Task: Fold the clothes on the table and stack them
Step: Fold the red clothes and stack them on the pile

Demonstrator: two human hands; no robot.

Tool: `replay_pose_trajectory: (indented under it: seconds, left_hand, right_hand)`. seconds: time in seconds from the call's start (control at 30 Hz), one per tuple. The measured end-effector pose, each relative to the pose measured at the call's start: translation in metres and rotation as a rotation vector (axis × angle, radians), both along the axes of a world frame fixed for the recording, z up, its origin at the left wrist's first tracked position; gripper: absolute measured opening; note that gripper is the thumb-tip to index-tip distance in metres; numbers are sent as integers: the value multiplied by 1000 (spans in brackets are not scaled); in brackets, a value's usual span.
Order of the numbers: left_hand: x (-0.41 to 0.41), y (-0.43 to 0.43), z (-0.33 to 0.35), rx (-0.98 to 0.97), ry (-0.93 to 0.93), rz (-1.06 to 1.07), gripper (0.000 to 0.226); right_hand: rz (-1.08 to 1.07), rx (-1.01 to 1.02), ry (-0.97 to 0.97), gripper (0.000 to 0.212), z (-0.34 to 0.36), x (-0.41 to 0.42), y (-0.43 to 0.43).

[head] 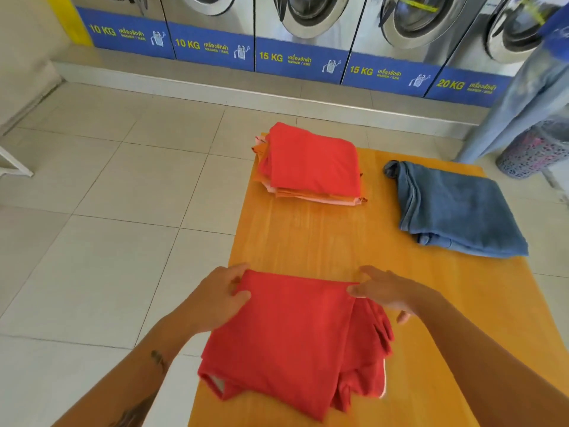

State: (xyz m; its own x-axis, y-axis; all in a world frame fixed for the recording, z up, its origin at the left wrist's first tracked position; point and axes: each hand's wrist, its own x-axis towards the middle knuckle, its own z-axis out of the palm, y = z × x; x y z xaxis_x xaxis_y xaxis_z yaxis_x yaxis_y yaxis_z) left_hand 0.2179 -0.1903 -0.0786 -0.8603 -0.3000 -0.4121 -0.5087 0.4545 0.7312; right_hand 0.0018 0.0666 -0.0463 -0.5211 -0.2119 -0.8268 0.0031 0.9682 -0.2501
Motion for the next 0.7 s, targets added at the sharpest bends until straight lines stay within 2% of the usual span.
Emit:
replay_pose_trajectory:
  seconds: [0.1,0.17,0.2,0.3,0.43,0.53,0.7]
  left_hand:
    - [15,15,-2,-37,-109,-93,73]
    - [13,19,-2,117,-135,-53,77]
    - [12,21,-2,203,-128,-21,78]
    - [8,28,-2,276,-35,49,73]
    - [-8,43,4,306,232,217,65]
    - [-25,49,5,229,281,292,60]
    - [-32,41,-1,43,133,187,66]
  right_hand:
    - [-117,-112,101,96,-18,36,9]
    - [-136,-192,155,105,-27,58,9]
    - [-145,-232,165,101,-29,67,8]
    - [-235,-333,203,89,-29,77,4]
    - [-277,-400,428,84,-7,47,3]
    - [-245,-382,555,87,7,19,7]
    - [-202,-217,438,92,-6,20,16]
